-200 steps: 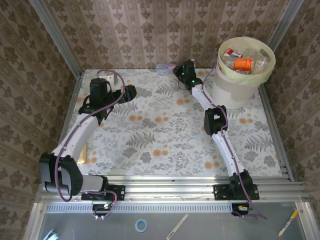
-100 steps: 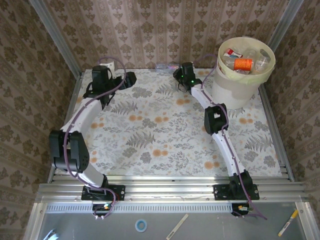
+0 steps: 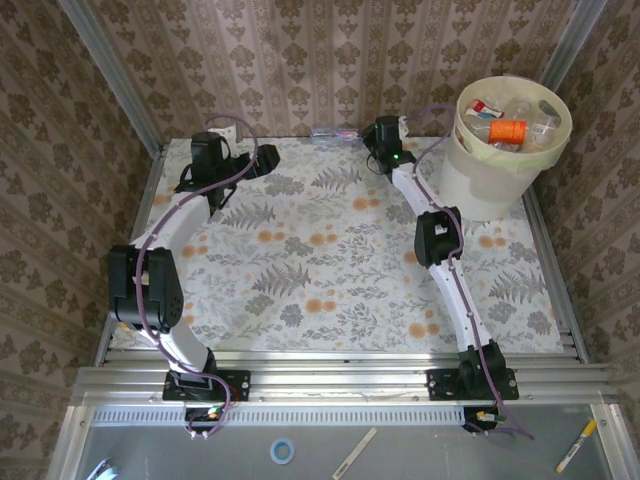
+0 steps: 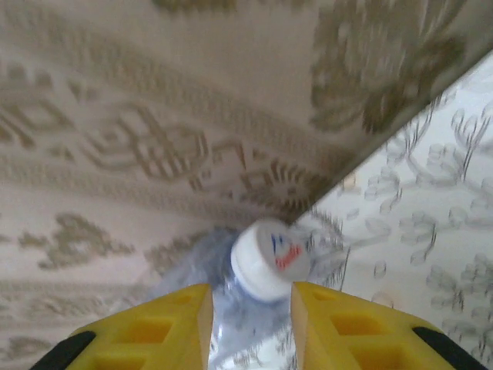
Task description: Throw the plastic bottles in the bin
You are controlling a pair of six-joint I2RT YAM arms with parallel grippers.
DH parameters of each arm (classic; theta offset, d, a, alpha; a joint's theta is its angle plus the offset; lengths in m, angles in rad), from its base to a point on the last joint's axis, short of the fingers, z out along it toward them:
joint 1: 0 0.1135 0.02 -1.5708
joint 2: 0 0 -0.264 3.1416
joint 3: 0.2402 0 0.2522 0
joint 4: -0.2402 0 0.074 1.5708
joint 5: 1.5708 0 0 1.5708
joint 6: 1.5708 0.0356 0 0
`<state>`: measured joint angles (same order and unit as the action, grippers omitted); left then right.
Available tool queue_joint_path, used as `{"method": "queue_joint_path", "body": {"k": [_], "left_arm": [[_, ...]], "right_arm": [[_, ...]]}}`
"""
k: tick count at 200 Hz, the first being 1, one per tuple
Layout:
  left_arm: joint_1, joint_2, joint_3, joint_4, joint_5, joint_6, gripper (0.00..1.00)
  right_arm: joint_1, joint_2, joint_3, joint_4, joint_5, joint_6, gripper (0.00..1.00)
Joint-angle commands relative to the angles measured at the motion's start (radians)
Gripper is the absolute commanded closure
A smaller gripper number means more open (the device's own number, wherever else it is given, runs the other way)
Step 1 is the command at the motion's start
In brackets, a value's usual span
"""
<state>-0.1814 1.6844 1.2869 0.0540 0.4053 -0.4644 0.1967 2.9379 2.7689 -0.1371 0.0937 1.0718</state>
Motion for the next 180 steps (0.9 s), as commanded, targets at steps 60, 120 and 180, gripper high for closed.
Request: {"method": "queue_joint_path", "body": {"k": [60, 120, 180], "left_arm": [[0.005, -0.002, -0.023, 0.008, 0.056, -0.025, 0.00], [0.013, 0.032, -0.017, 0.014, 0.089, -0.025, 0.00], [0.077, 0.150, 0.113, -0.164, -0.118, -0.039, 0.00]], "right_arm": [[-0.001, 0.152, 0.093, 0.189, -0.025, 0.231, 0.59], [0.055, 0.180, 0.101, 0.233, -0.076, 0.295, 0.62], [0.113, 0.065, -0.001, 0.223, -0.392, 0.205, 0.73]]}}
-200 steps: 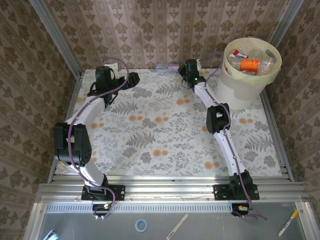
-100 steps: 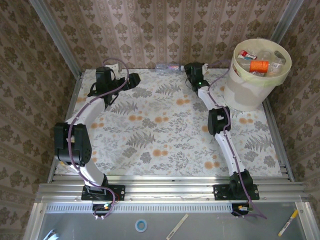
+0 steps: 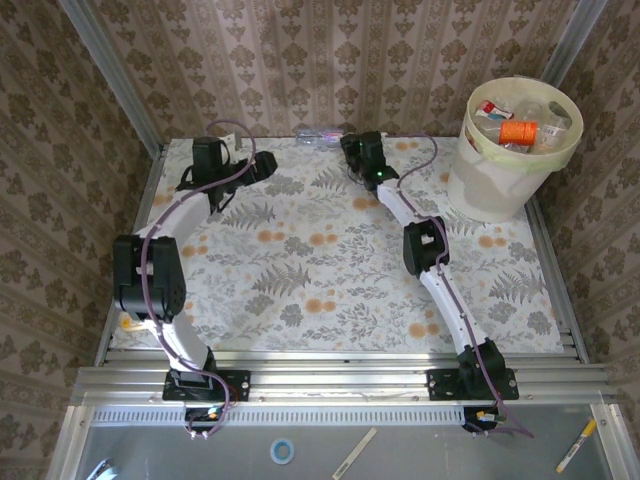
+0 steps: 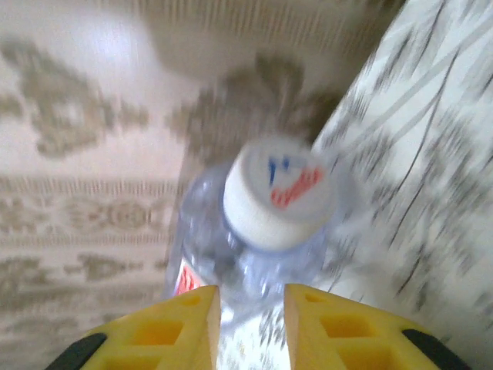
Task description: Throw the plastic bottles in the bin
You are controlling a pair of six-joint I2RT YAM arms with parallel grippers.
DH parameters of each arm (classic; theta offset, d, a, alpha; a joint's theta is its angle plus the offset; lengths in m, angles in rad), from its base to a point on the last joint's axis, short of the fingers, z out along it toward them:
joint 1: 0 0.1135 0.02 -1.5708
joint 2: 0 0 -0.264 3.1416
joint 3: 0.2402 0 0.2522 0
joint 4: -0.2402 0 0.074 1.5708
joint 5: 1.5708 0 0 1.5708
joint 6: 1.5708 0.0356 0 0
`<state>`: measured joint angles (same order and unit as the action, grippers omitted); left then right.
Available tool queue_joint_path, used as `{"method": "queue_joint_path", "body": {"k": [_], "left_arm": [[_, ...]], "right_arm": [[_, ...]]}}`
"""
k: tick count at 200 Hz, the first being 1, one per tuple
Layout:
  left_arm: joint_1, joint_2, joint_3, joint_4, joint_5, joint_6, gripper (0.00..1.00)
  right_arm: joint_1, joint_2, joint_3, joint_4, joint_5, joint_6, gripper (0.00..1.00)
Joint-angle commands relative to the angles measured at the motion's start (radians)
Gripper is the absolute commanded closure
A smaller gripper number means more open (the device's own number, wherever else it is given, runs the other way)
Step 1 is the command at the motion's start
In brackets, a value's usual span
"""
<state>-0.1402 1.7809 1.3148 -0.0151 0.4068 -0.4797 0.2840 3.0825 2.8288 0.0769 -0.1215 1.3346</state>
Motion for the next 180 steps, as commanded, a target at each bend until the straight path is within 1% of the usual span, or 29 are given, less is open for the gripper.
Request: {"method": "queue_joint_path", "body": {"k": [1, 22, 32, 39, 45, 51, 62, 70, 79, 99, 121, 146, 170, 180], "left_arm": [[0.037, 0.056, 0.088, -0.096, -0.122, -0.025, 0.00], [0.064, 0.123, 0.172, -0.134, -0.171, -0.065, 0.00], [0.068, 0.155, 0.212, -0.137, -0.182, -0.070, 0.00], [0.070, 0.176, 0.239, -0.138, -0.184, -0.076, 0.00], [0.070, 0.194, 0.260, -0.137, -0.183, -0.085, 0.00], [0.070, 0.210, 0.278, -0.133, -0.177, -0.095, 0.00], [0.070, 0.240, 0.301, -0.108, -0.149, -0.119, 0.00], [0.070, 0.262, 0.312, -0.073, -0.115, -0.138, 0.00], [0.068, 0.288, 0.323, -0.030, -0.076, -0.155, 0.00], [0.064, 0.356, 0.369, 0.039, 0.007, -0.194, 0.00], [0.059, 0.456, 0.475, 0.100, 0.114, -0.243, 0.00], [0.040, 0.534, 0.570, 0.139, 0.172, -0.277, 0.00], [0.018, 0.556, 0.599, 0.127, 0.178, -0.266, 0.00], [0.013, 0.560, 0.595, 0.126, 0.178, -0.268, 0.00]], "right_arm": [[0.026, -0.084, -0.068, 0.006, -0.181, -0.062, 0.73], [0.056, -0.169, -0.179, -0.043, -0.235, -0.138, 0.75], [0.064, -0.192, -0.195, -0.072, -0.289, -0.159, 0.77], [0.067, -0.214, -0.197, -0.127, -0.315, -0.191, 0.79], [0.070, -0.250, -0.219, -0.192, -0.301, -0.224, 0.79], [0.073, -0.295, -0.275, -0.212, -0.263, -0.245, 0.77], [0.071, -0.377, -0.418, -0.135, -0.191, -0.249, 0.74], [0.063, -0.403, -0.463, -0.101, -0.147, -0.243, 0.74], [0.051, -0.398, -0.431, -0.162, -0.084, -0.244, 0.76], [0.028, -0.330, -0.275, -0.280, -0.025, -0.237, 0.77], [0.009, -0.245, -0.120, -0.335, 0.044, -0.241, 0.77], [-0.025, -0.217, -0.103, -0.301, 0.108, -0.203, 0.77], [-0.063, -0.183, -0.102, -0.237, 0.131, -0.152, 0.76], [-0.076, -0.152, -0.075, -0.206, 0.129, -0.126, 0.75]]}}
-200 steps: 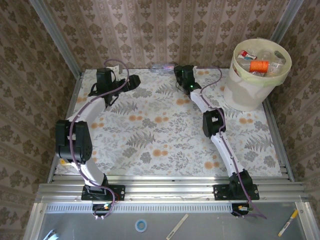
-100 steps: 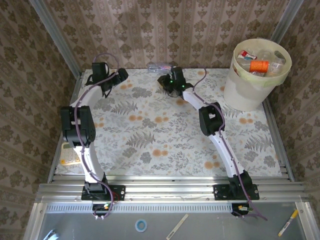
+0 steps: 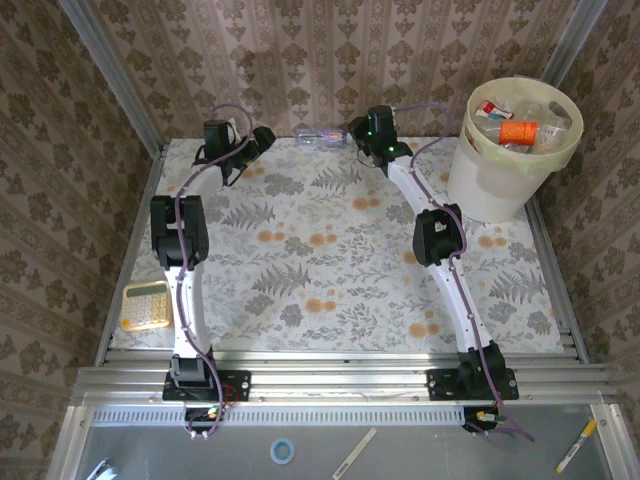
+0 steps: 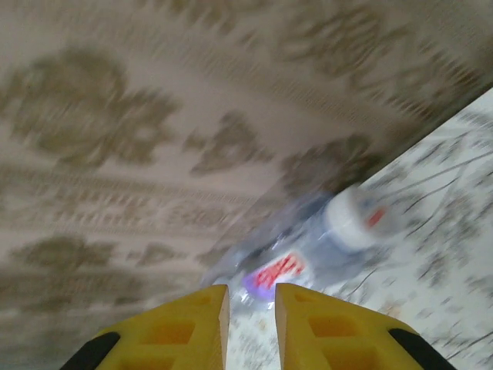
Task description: Throw the plastic bottles in the bin
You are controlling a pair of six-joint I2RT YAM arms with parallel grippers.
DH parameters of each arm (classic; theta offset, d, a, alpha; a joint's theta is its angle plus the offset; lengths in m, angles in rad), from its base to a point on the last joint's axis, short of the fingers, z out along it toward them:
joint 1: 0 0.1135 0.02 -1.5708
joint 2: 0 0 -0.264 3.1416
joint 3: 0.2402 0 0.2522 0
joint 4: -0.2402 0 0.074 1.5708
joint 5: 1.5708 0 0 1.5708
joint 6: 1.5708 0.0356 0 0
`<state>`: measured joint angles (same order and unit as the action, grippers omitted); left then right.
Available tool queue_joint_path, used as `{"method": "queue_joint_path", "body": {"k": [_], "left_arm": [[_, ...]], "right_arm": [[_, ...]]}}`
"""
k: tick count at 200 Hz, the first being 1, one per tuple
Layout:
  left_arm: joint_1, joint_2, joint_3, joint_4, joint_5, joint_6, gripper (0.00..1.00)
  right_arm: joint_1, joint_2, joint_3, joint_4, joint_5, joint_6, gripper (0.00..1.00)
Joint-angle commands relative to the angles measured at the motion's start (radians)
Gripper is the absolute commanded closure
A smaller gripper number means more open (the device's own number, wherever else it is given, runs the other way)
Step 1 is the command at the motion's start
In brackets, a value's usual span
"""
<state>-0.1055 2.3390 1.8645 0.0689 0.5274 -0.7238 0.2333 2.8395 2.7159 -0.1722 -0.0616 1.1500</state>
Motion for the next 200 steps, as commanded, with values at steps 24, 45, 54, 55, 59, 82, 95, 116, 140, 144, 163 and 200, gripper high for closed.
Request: {"method": "queue_joint_path", "body": {"k": [24, 45, 54, 55, 59, 82, 95, 116, 140, 144, 163, 200], "left_arm": [[-0.023, -0.010, 0.018, 0.034, 0.055, -0.017, 0.00], [-0.022, -0.034, -0.020, 0.025, 0.054, -0.007, 0.00], [-0.020, -0.047, -0.040, 0.025, 0.054, -0.007, 0.00], [-0.020, -0.049, -0.043, 0.025, 0.054, -0.007, 0.00], [-0.020, -0.054, -0.051, 0.025, 0.053, -0.006, 0.00], [-0.011, -0.094, -0.111, 0.011, 0.047, 0.006, 0.00], [-0.002, -0.118, -0.151, 0.006, 0.049, 0.007, 0.00], [0.015, -0.169, -0.222, 0.003, 0.054, 0.011, 0.00], [0.032, -0.230, -0.299, -0.009, 0.067, 0.035, 0.00], [0.033, -0.238, -0.311, -0.011, 0.071, 0.038, 0.00], [0.044, -0.276, -0.354, -0.035, 0.080, 0.069, 0.00], [0.066, -0.333, -0.419, -0.049, 0.085, 0.094, 0.00]], "right_arm": [[-0.045, 0.171, 0.120, 0.111, 0.060, 0.111, 0.73], [-0.045, 0.202, 0.119, 0.163, 0.047, 0.151, 0.72], [-0.042, 0.211, 0.119, 0.178, 0.040, 0.157, 0.72], [-0.041, 0.212, 0.120, 0.179, 0.040, 0.158, 0.72], [-0.038, 0.216, 0.120, 0.183, 0.040, 0.162, 0.71], [-0.024, 0.241, 0.123, 0.213, 0.055, 0.195, 0.71], [-0.011, 0.256, 0.129, 0.233, 0.067, 0.226, 0.71], [0.020, 0.286, 0.151, 0.257, 0.098, 0.267, 0.71], [0.062, 0.309, 0.160, 0.279, 0.136, 0.300, 0.71], [0.070, 0.311, 0.160, 0.288, 0.142, 0.309, 0.71], [0.099, 0.321, 0.176, 0.313, 0.184, 0.329, 0.71], [0.136, 0.304, 0.182, 0.347, 0.209, 0.329, 0.71]]}}
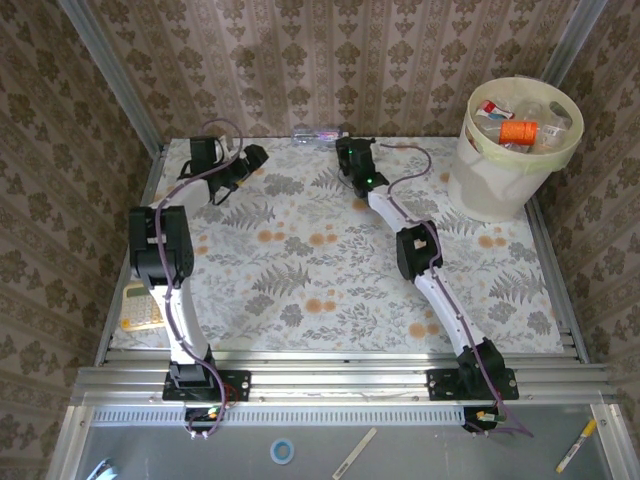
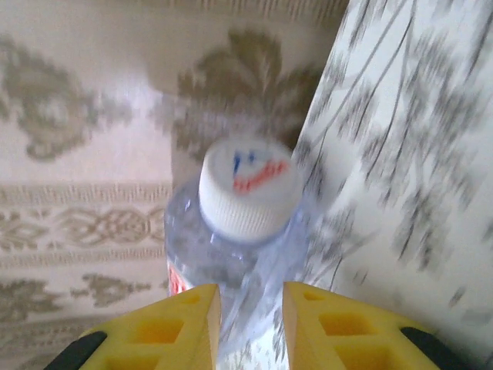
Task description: Throw the plastic bottles in the bin
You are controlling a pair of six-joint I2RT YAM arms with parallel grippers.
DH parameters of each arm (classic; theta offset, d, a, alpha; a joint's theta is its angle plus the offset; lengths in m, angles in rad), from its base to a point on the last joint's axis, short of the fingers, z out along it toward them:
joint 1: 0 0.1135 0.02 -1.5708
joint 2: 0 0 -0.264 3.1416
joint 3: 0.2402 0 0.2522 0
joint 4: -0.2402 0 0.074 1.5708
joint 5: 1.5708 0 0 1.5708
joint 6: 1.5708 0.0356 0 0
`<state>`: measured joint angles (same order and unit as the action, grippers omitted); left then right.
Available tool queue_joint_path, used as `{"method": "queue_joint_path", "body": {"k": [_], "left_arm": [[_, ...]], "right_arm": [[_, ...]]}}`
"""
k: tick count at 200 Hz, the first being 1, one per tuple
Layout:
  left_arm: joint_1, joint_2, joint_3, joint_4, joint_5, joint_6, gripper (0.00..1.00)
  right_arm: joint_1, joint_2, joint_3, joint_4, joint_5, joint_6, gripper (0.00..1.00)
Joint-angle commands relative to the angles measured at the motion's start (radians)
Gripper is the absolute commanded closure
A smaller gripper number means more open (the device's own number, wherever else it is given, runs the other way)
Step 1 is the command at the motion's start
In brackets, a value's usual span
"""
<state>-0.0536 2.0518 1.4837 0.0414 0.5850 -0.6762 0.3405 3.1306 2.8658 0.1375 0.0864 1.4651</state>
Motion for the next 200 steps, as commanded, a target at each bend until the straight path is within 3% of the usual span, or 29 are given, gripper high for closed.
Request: {"method": "queue_joint_path", "body": {"k": [1, 51, 71, 91, 124, 159, 174, 200], "left_arm": [[0.014, -0.047, -0.039, -0.022, 0.026, 0.047, 0.00], [-0.012, -0.030, 0.023, -0.064, -0.110, 0.056, 0.00], [-0.033, 0.047, 0.173, -0.158, -0.131, 0.077, 0.00], [-0.052, 0.112, 0.274, -0.186, -0.149, 0.077, 0.00], [-0.068, 0.242, 0.400, -0.085, -0.065, -0.052, 0.00], [-0.089, 0.391, 0.581, -0.005, -0.029, -0.121, 0.07], [-0.102, 0.470, 0.687, -0.014, -0.034, -0.143, 0.13], [-0.126, 0.614, 0.923, -0.084, -0.054, -0.151, 0.14]], "right_arm": [[0.029, 0.012, 0.032, 0.038, 0.059, 0.011, 0.71], [0.076, -0.034, 0.010, 0.024, -0.084, -0.035, 0.71], [0.082, -0.135, -0.056, -0.059, -0.155, -0.134, 0.59], [0.073, -0.309, -0.256, -0.116, -0.204, -0.240, 0.49], [0.043, -0.625, -0.624, -0.097, -0.212, -0.400, 0.38], [0.021, -0.881, -0.851, -0.179, -0.303, -0.576, 0.31], [0.013, -0.975, -0.936, -0.239, -0.325, -0.646, 0.29], [-0.018, -1.115, -1.133, -0.229, -0.358, -0.663, 0.28]]}}
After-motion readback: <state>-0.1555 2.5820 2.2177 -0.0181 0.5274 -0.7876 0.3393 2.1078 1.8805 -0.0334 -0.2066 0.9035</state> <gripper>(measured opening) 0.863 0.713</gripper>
